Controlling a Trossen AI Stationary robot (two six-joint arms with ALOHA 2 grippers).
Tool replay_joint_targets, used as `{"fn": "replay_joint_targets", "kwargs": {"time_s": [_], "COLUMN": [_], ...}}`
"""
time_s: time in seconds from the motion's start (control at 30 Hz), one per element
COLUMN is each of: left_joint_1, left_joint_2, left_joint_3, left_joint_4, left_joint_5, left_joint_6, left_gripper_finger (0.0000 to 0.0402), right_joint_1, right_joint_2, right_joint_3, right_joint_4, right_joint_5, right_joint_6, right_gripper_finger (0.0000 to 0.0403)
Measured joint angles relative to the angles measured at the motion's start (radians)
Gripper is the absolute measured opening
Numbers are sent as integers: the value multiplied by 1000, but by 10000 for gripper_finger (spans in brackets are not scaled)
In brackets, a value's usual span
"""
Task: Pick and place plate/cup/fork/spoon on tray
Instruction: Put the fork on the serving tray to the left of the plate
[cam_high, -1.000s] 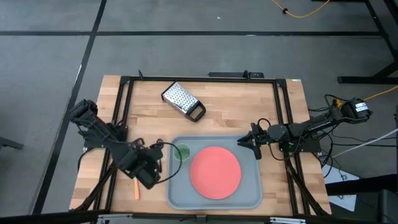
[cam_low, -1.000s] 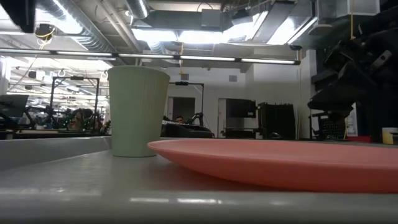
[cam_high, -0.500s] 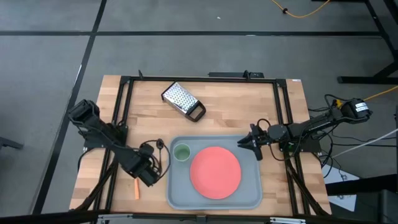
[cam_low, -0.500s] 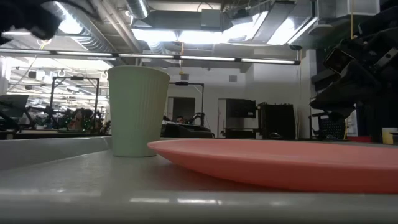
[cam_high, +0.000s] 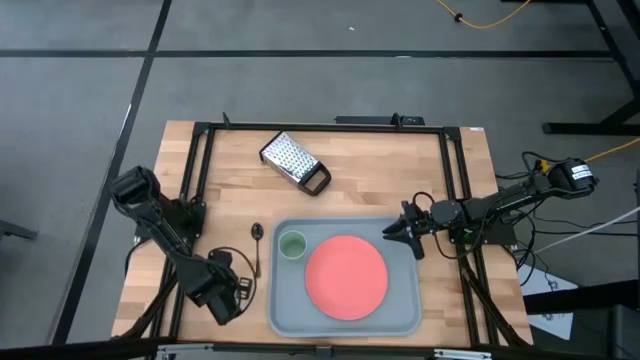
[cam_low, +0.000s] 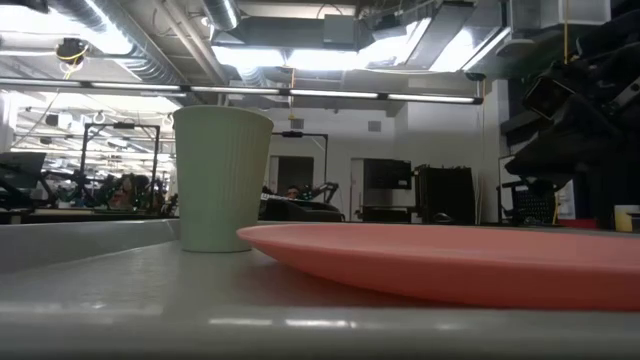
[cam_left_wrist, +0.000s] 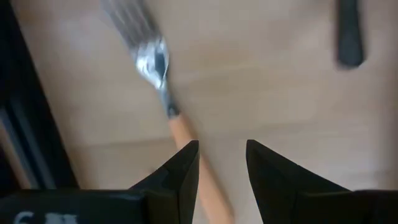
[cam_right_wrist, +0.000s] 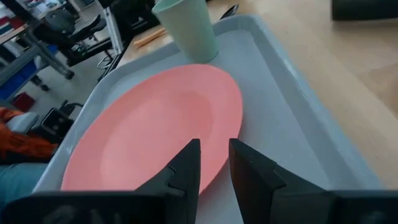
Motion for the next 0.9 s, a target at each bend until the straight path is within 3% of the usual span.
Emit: {"fn": "replay_joint_targets", "kwargs": {"time_s": [0.33, 0.67, 0.9], "left_joint_1": [-3, -23, -26], "left_joint_2": [85, 76, 76], "left_joint_3": [0, 0, 0], "left_joint_4": [22, -72, -72], "left_joint_5": [29, 94, 71], "left_joint_6": [1, 4, 10], "left_gripper_finger": [126, 126, 126], "right_joint_1": [0, 0, 0], "right_joint_2": [0, 0, 0], "right_joint_3": [0, 0, 0], "right_joint_4": [-1, -2, -2], "right_joint_5": [-28, -34, -36], "right_joint_6": [5, 32, 59], "right_gripper_finger": [88, 88, 88]}}
